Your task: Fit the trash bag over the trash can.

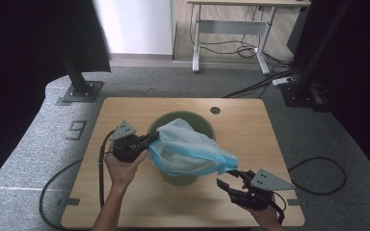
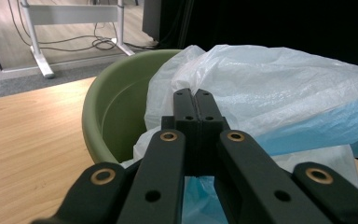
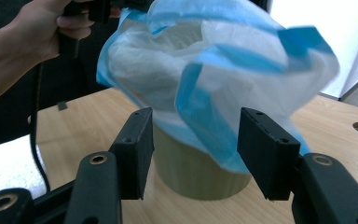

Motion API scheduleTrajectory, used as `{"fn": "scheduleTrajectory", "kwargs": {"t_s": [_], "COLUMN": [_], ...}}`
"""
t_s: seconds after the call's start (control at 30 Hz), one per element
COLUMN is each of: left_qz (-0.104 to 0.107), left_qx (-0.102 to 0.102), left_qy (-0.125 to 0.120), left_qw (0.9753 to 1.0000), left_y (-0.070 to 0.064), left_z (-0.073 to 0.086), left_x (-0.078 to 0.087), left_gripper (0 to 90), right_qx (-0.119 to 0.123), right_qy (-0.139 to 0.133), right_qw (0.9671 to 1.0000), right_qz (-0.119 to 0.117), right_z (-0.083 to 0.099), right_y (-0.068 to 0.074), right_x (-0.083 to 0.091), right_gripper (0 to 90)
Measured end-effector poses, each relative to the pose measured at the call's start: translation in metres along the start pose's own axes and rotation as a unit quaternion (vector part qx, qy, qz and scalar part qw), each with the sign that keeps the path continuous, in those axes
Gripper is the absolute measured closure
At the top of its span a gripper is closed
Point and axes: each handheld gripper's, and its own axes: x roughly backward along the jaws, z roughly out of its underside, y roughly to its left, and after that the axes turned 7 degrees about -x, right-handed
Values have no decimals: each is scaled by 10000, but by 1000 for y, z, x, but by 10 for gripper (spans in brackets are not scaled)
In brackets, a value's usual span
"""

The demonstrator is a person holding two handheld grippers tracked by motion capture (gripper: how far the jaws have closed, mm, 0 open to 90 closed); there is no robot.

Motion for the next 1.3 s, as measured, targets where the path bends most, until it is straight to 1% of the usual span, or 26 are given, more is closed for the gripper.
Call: {"fn": "scheduleTrajectory", "kwargs": {"t_s": [0.07, 0.1, 0.13, 0.17, 0.23, 0.27, 0.33, 0.37, 0.43, 0.53, 0.6, 0.67, 0.77, 0.9, 1.0, 1.07, 1.13, 1.3], "left_qz": [3, 3, -1, -2, -10, -14, -18, -22, -7, 28, 58, 104, 116, 85, 55, 58, 65, 76], "left_qx": [12, 16, 18, 13, 13, 6, 12, 16, 41, 89, 168, 217, 239, 333, 321, 349, 427, 587], "left_qy": [-10, -16, -23, -25, -34, -35, -61, -78, -118, -144, -153, -159, -163, -213, -213, -232, -240, -204], "left_qw": [10000, 10000, 10000, 10000, 10000, 10000, 10000, 10000, 9999, 9999, 9997, 9996, 9995, 9992, 9992, 9991, 9988, 9980], "left_y": [0, 0, 1, 1, 2, 3, 4, 5, 7, 12, 15, 19, 24, 29, 32, 34, 38, 48], "left_z": [0, 0, 0, -1, -1, -1, -2, -2, -2, -2, -2, -3, -4, -7, -10, -11, -11, -10], "left_x": [0, 0, 0, 1, 2, 3, 4, 5, 6, 6, 5, 4, 4, 4, 3, 3, 1, -3], "left_gripper": [899, 899, 899, 899, 899, 899, 898, 898, 898, 898, 898, 898, 898, 898, 897, 897, 897, 897], "right_qx": [-102, -237, -313, -380, -424, -416, -296, -251, -212, -193, -269, -438, -491, -502, -379, -363, -309, -305], "right_qy": [-2, -29, -43, -84, -190, -247, -296, -318, -346, -338, -259, -174, -67, -79, -37, 9, 23, 59], "right_qw": [9999, 9997, 9995, 9991, 9986, 9985, 9987, 9986, 9984, 9976, 9972, 9964, 9947, 9938, 9936, 9930, 9922, 9914], "right_qz": [54, 49, 74, 137, 246, 268, 303, 326, 394, 578, 641, 704, 899, 985, 1066, 1120, 1205, 1270], "right_z": [-3, -5, -6, -7, -9, -11, -15, -17, -23, -34, -40, -46, -55, -63, -69, -72, -74, -77], "right_y": [0, -1, -1, -1, -2, -3, -7, -9, -16, -27, -36, -48, -65, -77, -82, -85, -90, -102], "right_x": [-5, -8, -10, -12, -14, -14, -14, -14, -12, -12, -15, -22, -36, -48, -59, -64, -70, -83], "right_gripper": [452, 460, 472, 515, 621, 688, 807, 845, 880, 885, 885, 886, 886, 886, 887, 887, 887, 886]}}
